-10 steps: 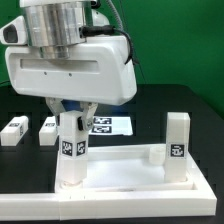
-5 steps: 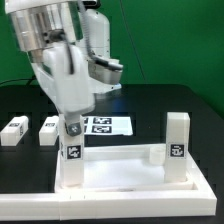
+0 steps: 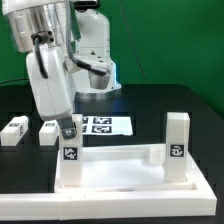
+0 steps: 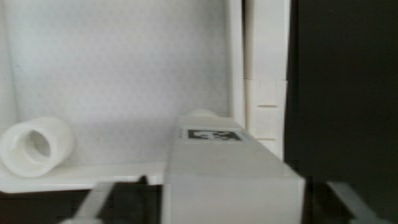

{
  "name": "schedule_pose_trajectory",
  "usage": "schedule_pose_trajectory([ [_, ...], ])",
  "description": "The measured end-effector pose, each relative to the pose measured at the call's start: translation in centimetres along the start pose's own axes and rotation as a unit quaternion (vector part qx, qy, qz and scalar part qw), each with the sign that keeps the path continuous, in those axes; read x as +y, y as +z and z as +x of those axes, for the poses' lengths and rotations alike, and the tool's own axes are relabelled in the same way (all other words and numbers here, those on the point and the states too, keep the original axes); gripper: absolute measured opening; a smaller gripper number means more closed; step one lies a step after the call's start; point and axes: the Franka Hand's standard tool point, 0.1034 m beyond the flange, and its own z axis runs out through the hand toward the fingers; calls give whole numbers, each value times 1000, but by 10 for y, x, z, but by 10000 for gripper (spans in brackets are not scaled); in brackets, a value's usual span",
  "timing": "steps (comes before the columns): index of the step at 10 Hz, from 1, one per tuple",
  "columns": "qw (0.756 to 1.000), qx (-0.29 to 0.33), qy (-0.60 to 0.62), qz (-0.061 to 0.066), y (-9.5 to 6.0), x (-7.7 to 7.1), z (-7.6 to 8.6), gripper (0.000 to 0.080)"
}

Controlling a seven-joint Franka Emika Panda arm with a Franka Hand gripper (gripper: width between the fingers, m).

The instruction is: Assemble desk

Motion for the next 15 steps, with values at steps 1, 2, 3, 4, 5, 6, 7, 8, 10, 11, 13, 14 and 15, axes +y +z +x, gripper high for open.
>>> schedule_pose_trajectory([
  [1, 995, 5, -95, -4, 2, 0, -5, 545],
  [2, 981, 5, -195, -3, 4, -1, -7, 626],
  [3, 967, 5, -255, -3, 4, -1, -7, 626],
  [4, 962, 5, -274, -3, 4, -1, -7, 646],
  [5, 955, 5, -297, -4, 4, -1, -7, 648],
  [6, 941, 5, -340, -4, 4, -1, -6, 648],
  [7, 925, 5, -381, -5, 4, -1, -6, 648],
  [8, 873, 19, -486, -23, 5, 2, -2, 648],
  [10, 787, 27, -615, -36, 5, 2, 2, 648],
  [11, 796, 27, -604, -35, 5, 2, 2, 609],
  [13, 807, 28, -588, -35, 5, 2, 2, 461],
  [14, 826, 29, -561, -34, 5, 2, 1, 308],
  [15, 852, 31, -521, -34, 5, 3, 4, 294],
])
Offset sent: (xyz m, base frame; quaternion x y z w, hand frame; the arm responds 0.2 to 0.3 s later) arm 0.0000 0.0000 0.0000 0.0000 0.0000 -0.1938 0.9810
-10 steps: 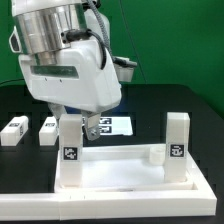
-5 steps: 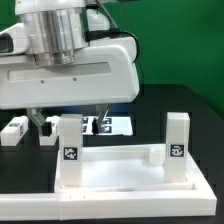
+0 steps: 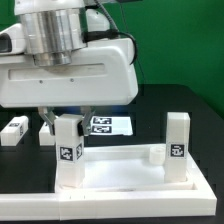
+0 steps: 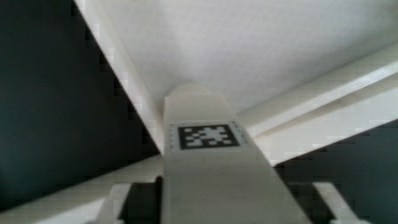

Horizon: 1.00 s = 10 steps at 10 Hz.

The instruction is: Assemble desk

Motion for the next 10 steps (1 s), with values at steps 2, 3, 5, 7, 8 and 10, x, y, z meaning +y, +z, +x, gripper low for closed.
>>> schedule_pose_trajectory([
  [2, 998, -1, 63, 1, 0, 0, 0, 294],
  [3, 989, -4, 151, 4, -1, 1, 1, 294],
  [5, 943, -14, 332, 21, 0, 1, 1, 293],
  [7, 869, -20, 493, 36, 1, -4, 2, 293],
  [8, 850, -23, 524, 43, 1, -3, 2, 293],
  [10, 848, -24, 528, 43, 2, -4, 2, 384],
])
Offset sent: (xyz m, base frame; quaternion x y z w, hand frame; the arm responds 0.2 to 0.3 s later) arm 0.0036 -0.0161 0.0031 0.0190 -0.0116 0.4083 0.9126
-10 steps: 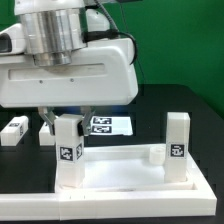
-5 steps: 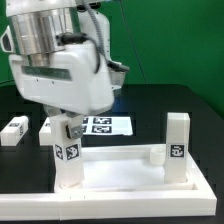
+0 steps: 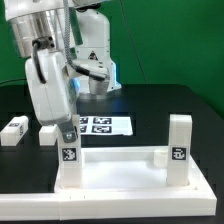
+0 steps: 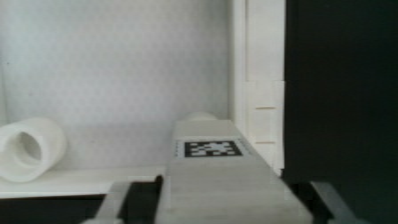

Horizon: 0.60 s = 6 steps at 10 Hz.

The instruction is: Assemble desk

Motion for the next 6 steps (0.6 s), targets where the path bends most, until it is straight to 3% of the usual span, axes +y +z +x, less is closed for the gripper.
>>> schedule_pose_trajectory([
  [1, 999, 0, -34, -2, 0, 1, 0, 384],
  [2, 994, -3, -106, -11, 0, 3, -2, 566],
  [3, 978, -2, -208, -11, -2, 1, 0, 566],
  [4, 958, -3, -285, -10, -1, 1, 0, 632],
  [6, 938, -3, -346, -11, 0, 2, -1, 646],
])
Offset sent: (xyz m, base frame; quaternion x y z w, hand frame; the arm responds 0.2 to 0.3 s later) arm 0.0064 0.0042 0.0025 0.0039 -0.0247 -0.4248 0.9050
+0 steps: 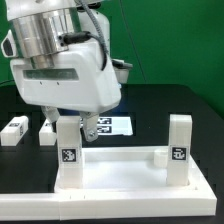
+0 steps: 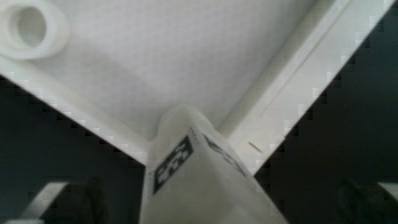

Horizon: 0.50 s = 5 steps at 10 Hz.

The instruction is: Assemble desk

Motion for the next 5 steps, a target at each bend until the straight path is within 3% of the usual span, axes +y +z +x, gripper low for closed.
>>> schedule_pose_trajectory([
  [2, 999, 0, -54, 0, 0, 1, 1, 649],
  [3, 994, 3, -105, -7, -1, 1, 2, 649],
  [4, 975, 11, -221, -30, -4, 3, 6, 649],
  [5, 967, 11, -252, -32, -4, 3, 7, 649],
])
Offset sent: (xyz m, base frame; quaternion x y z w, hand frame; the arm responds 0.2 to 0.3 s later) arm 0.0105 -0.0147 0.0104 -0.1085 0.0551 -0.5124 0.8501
